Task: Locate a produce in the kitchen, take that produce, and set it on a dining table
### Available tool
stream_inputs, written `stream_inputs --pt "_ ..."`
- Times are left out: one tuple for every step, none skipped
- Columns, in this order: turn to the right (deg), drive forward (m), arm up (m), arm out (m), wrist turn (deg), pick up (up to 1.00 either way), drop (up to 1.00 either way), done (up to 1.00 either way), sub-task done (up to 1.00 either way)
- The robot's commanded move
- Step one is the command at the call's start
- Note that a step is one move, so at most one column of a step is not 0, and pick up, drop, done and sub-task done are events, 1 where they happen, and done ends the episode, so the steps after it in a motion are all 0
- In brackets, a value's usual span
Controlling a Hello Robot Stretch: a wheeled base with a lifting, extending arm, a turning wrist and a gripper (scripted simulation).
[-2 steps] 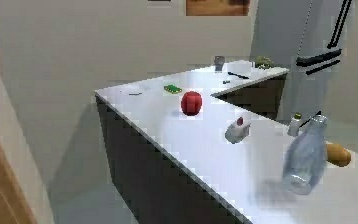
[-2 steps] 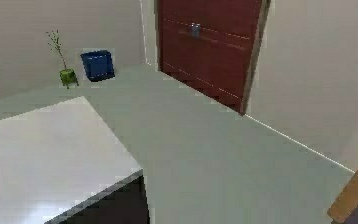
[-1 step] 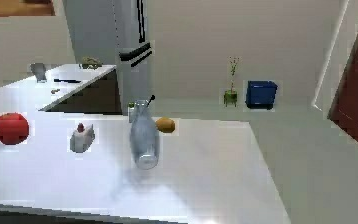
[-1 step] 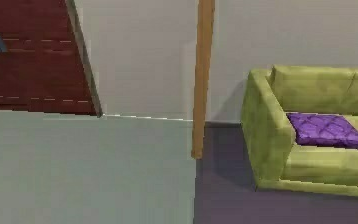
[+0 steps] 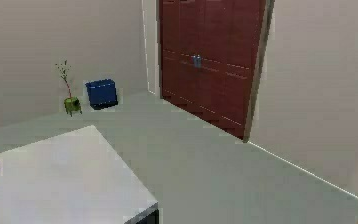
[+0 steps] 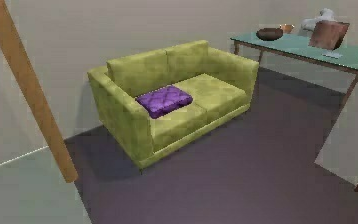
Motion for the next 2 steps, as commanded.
stream_inputs --pt "24.0 0.00 0.00 0.00 0.0 0.00 0.00 0.00 0.00" --pt "0.0 0.40 0.00 0.00 0.0 0.00 0.00 0.00 0.00"
